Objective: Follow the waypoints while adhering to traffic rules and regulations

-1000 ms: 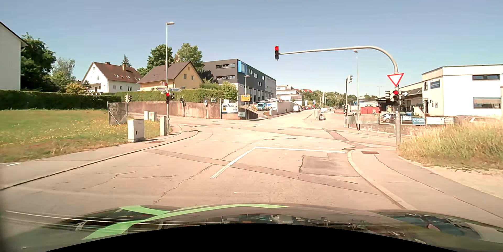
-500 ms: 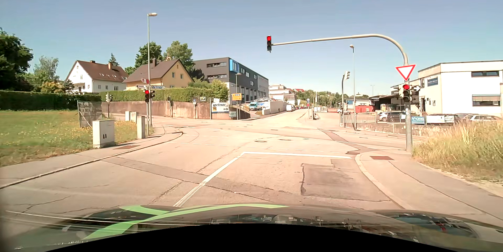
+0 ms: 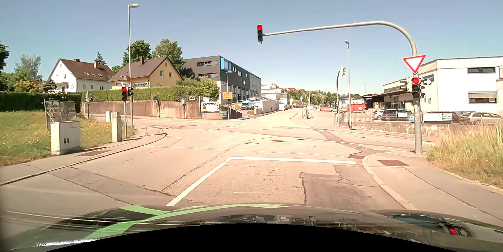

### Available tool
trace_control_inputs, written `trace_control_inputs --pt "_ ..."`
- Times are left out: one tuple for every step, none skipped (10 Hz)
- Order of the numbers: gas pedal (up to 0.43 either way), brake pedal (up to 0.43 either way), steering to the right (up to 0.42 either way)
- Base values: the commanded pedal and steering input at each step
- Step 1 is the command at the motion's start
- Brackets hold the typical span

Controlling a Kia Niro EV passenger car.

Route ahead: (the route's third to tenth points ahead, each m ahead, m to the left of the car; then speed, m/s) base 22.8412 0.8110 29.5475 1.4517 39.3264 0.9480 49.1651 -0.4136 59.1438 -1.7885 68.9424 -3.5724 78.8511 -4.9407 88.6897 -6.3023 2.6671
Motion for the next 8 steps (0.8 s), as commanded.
trace_control_inputs --pt "0.0 0.177 0.083" --pt "0.0 0.171 0.074" --pt "0.0 0.165 0.065" --pt "0.0 0.165 0.061" --pt "0.0 0.165 0.061" --pt "0.0 0.165 0.061" --pt "0.0 0.165 0.064" --pt "0.0 0.171 0.064"
